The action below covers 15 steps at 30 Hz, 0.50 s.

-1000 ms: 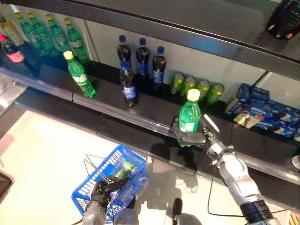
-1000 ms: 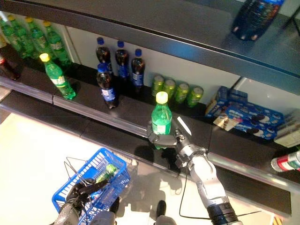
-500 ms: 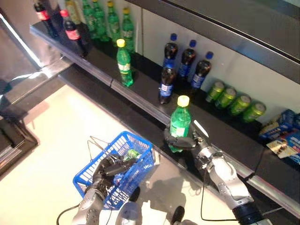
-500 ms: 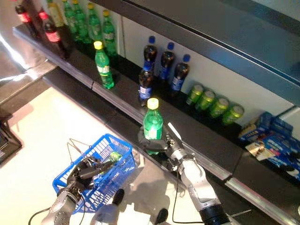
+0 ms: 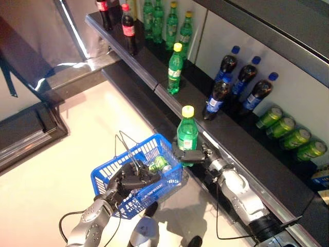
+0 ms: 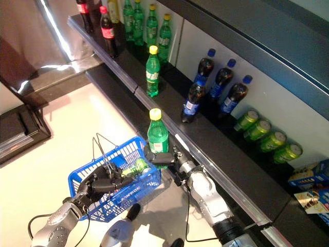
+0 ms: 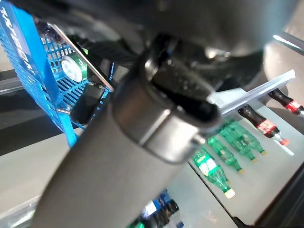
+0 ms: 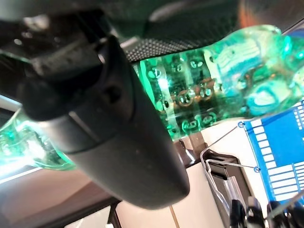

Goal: Pick up the drink and place into the basket.

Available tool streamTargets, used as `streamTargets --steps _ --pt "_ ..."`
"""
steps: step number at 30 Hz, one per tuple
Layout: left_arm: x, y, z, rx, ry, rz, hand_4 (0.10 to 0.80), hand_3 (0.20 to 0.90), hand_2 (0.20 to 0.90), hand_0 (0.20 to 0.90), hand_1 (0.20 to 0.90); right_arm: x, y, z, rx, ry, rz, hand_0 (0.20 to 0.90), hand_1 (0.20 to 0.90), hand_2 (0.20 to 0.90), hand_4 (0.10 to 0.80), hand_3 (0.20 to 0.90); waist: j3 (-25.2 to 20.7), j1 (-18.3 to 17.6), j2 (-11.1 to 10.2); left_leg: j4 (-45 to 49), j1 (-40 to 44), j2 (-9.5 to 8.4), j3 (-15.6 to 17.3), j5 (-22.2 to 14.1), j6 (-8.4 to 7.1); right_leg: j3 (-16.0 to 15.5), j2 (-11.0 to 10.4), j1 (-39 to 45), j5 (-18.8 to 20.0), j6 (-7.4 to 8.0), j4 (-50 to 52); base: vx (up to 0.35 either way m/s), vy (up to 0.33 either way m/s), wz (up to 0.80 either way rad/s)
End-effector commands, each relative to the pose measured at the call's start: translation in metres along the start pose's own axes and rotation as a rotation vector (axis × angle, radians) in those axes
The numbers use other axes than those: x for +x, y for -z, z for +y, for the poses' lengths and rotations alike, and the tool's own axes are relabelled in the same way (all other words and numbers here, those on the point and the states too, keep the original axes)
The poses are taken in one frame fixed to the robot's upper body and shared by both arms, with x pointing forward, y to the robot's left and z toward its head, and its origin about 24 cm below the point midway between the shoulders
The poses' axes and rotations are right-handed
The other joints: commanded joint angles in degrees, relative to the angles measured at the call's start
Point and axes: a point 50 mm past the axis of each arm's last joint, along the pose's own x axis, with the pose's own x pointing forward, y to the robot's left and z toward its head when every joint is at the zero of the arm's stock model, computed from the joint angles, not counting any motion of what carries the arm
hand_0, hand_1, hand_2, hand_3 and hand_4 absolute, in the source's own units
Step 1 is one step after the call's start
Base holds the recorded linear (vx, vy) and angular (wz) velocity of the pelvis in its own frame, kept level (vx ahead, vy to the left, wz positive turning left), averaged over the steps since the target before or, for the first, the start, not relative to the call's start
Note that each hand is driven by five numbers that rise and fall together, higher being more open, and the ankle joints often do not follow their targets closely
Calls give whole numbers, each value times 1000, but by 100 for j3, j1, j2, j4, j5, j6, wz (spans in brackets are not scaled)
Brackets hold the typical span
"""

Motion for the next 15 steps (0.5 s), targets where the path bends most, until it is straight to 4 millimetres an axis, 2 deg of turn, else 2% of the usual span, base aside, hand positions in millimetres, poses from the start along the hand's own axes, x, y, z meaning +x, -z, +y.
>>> streamTargets --steps 1,15 --pt "-1 -119 -91 108 625 -599 100 200 300 300 300 23 -55 25 -45 -113 -300 300 300 300 100 200 -1215 46 -6 -18 183 120 255 -224 76 -86 -224 16 209 -33 48 57 -9 18" --pt "-12 -125 -117 154 858 -618 100 200 300 300 300 33 -51 36 -70 -145 -264 300 300 300 100 200 -1290 161 -17 -18 148 69 119 -211 80 -71 -189 26 170 -51 68 11 -3 4"
